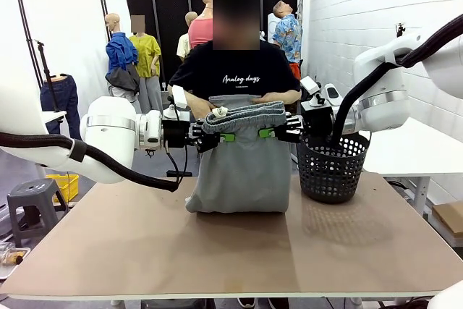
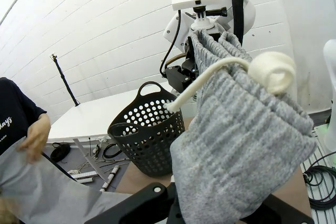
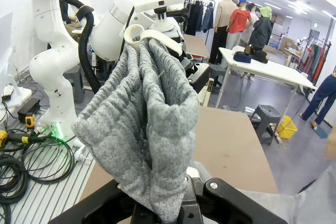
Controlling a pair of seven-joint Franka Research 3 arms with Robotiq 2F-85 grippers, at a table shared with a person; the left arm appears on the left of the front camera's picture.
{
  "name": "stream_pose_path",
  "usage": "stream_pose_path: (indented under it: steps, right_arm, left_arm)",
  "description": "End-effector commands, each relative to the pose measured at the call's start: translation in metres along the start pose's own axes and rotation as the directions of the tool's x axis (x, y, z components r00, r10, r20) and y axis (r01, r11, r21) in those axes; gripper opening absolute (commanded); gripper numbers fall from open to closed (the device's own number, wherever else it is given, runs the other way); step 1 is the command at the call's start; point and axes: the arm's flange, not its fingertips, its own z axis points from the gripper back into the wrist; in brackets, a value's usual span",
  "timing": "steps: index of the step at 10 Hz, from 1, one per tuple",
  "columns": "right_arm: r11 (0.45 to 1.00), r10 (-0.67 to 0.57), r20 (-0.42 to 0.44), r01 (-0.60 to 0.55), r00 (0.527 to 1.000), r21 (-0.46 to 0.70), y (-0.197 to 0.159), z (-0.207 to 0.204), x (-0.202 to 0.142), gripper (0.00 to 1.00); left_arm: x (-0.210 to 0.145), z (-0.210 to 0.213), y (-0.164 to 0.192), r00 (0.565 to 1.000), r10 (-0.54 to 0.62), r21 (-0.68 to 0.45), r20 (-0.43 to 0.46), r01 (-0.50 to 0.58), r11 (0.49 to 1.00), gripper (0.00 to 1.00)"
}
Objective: Fold the training pants.
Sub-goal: Release the ends of the Training pants and then grab the overlapped ends.
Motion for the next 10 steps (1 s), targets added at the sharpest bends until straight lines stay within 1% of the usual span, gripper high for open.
stream_pose_path:
  steps: [1,10]
  right_arm:
    - [1.000,0.009,0.003,-0.009,1.000,-0.001,-0.0001,-0.0003,0.0004,0.00]
    - [1.000,0.009,0.003,-0.009,1.000,-0.001,-0.0001,-0.0003,0.0004,0.00]
  left_arm:
    - [0.0025,0.0010,-0.0032,1.000,0.006,0.017,0.028,-0.007,1.000,0.00]
    - [0.0025,0.0010,-0.0032,1.000,0.006,0.017,0.028,-0.007,1.000,0.00]
